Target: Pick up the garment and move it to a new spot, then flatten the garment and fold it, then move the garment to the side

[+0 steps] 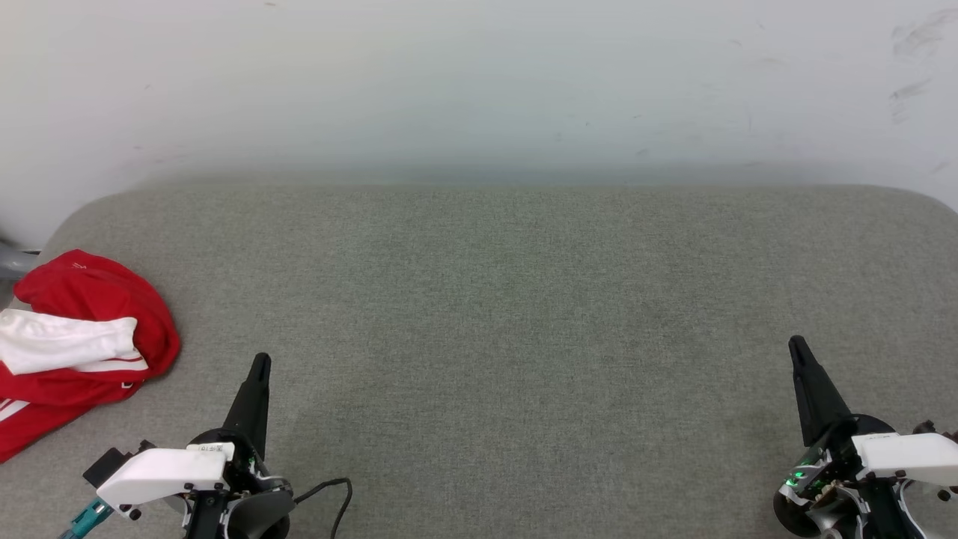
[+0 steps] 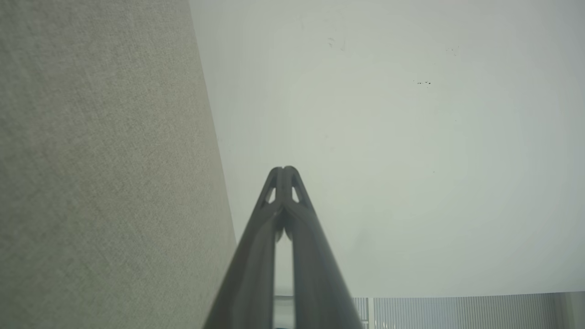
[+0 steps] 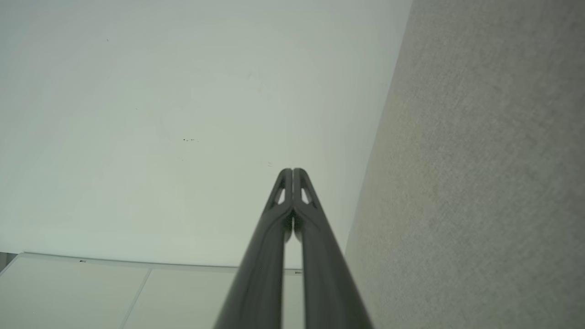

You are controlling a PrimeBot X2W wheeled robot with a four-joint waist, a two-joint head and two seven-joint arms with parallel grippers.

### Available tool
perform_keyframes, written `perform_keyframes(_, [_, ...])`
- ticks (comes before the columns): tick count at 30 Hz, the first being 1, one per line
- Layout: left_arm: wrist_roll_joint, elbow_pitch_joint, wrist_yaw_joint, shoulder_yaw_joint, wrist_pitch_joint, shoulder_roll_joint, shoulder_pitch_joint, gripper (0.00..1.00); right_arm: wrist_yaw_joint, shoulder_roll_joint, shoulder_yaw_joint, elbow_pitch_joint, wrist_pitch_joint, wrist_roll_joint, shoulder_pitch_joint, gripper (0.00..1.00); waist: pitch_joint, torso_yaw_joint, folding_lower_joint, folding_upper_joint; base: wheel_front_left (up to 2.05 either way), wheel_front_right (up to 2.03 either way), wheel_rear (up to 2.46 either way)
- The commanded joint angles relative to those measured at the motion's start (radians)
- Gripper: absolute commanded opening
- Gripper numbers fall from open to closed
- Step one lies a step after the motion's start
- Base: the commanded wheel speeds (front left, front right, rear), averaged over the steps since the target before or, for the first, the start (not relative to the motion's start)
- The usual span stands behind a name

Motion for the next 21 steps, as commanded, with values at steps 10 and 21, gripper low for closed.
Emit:
perform_keyframes(10, [-0.003, -0.001, -0.005, 0.002, 0.002, -0.001, -0.006, 0.00, 0.000, 0.003, 0.000, 0.001, 0.000, -0.004, -0.012, 0.00, 0.000, 0.000, 0.0000, 0.0000, 0.00, 0.00, 0.00])
perform_keyframes(21, [-0.003, -0.001, -0.005, 0.002, 0.002, -0.001, -0.006, 0.00, 0.000, 0.003, 0.000, 0.001, 0.000, -0.004, -0.012, 0.00, 0.000, 0.000, 0.0000, 0.0000, 0.00, 0.00, 0.00])
